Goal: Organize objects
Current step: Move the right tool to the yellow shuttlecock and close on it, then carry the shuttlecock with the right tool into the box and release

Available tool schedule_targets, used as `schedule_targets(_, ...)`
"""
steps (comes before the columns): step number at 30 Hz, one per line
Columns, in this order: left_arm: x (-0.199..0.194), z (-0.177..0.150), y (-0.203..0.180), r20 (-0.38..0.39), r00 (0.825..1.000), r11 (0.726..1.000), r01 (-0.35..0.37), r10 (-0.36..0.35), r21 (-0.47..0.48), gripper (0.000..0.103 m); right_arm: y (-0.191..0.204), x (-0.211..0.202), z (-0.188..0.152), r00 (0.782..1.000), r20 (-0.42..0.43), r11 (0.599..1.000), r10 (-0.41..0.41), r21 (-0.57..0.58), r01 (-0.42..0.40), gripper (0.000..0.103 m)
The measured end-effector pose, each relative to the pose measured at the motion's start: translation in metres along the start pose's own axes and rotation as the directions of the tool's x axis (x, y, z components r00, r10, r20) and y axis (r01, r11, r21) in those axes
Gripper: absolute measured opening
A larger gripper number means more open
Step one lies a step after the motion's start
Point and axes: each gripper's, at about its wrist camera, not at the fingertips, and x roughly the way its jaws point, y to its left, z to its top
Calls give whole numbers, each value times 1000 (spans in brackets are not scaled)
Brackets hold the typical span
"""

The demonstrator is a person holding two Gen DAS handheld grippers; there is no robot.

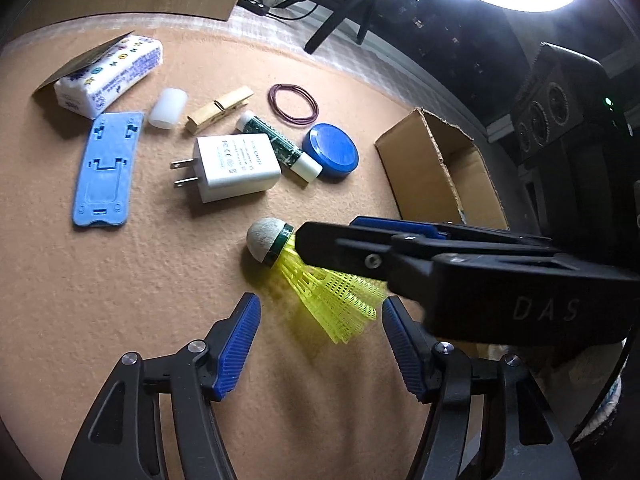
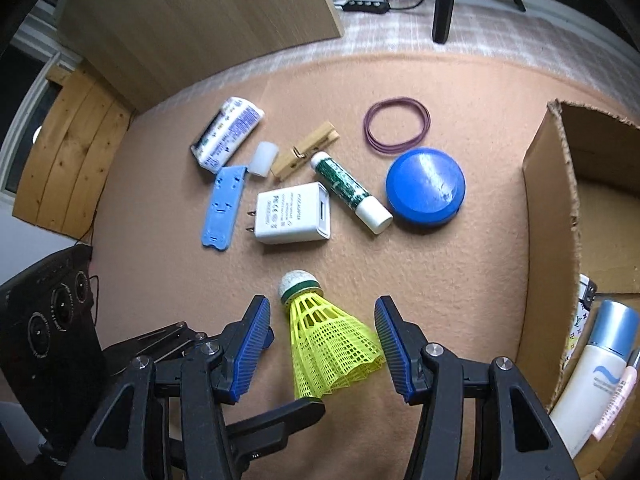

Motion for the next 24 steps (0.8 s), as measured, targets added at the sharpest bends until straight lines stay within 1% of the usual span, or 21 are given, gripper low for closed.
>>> schedule_targets(6,7,3,0,-8,1000,1000,11,-11,-2,67,-2,6,-2,1000,-29,1000,-5,0,5,51)
schedule_targets(9,10,5,2,-13,999,999,34,-34,-14,66,-4,7,-4,999,-39,1000,6,8,-6,50)
schedule_targets(10,11,6,1,-14,999,999,36,-36,-13,66,-4,8,-5,999,-45,1000,12,12,-12,46)
schedule_targets(12,12,6,1,-14,999,999,35,-35,-8,61,-5,11,-7,997,-63,999,44,25,-43,37)
schedule_targets(13,13,7,0,-16,999,999,34,-34,-7,58,-5,11,-9,996,-64,998,56,31,-54,34)
schedule_targets(14,14,6,0,-18,999,999,33,-33,-5,55,-5,10,-10,997,-59,998,56,32,-54,33)
schedule_targets(15,14,6,0,-17,999,999,34,-34,-3,55,-5,9,-11,997,-53,998,57,32,-56,32)
schedule_targets(20,6,7,-5,-6,999,999,38,-38,13,55,-6,-2,-17,996,-20,995,82,56,-81,31)
schedule_targets(24,-5,8,-20,13,999,998,41,-42,41,54,-7,-21,-23,996,21,994,91,66,-92,31)
